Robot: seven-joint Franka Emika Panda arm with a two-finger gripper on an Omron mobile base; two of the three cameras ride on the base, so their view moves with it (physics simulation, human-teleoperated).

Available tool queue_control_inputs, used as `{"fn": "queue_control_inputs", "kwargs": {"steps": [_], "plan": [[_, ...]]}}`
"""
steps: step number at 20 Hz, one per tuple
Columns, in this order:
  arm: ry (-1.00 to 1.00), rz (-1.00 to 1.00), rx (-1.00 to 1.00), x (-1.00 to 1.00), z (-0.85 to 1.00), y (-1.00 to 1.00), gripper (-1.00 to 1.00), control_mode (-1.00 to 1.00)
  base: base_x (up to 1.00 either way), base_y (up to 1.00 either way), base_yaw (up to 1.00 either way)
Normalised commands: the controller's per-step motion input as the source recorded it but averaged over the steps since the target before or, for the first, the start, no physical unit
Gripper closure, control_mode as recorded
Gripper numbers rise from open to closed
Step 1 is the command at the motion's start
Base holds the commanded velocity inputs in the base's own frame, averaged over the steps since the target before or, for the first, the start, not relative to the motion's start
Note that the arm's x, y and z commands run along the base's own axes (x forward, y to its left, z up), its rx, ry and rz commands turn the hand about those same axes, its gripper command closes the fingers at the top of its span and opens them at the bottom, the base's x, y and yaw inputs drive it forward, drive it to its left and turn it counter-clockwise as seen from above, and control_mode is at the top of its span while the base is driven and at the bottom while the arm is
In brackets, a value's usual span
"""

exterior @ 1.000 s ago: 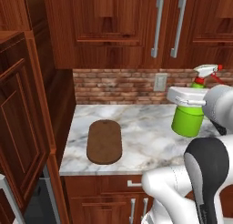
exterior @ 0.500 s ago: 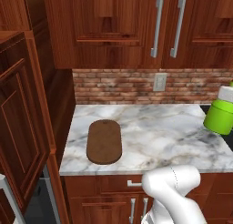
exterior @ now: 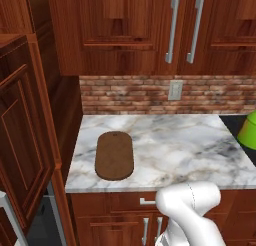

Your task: Grab the spray bottle from the cabinet, then place it next to the cutting board for sanitizing. Then grab the dish brush from the countertop next to the sink and place it next to the cutting board.

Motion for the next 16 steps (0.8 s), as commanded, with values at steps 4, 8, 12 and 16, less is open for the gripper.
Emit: {"fn": "queue_control_inputs", "kwargs": {"steps": [4,8,12,16], "plan": [[-0.29,0.2,0.0,0.06,-0.36,-0.07,1.0,-1.0,0.0,0.0,0.0],[-0.15,0.15,0.0,0.15,-0.44,0.0,1.0,-1.0,0.0,0.0,0.0],[-0.02,0.12,0.0,0.39,-0.47,0.0,1.0,-1.0,0.0,0.0,0.0],[0.0,0.08,0.0,0.56,-0.31,0.0,1.0,-1.0,0.0,0.0,0.0]]}}
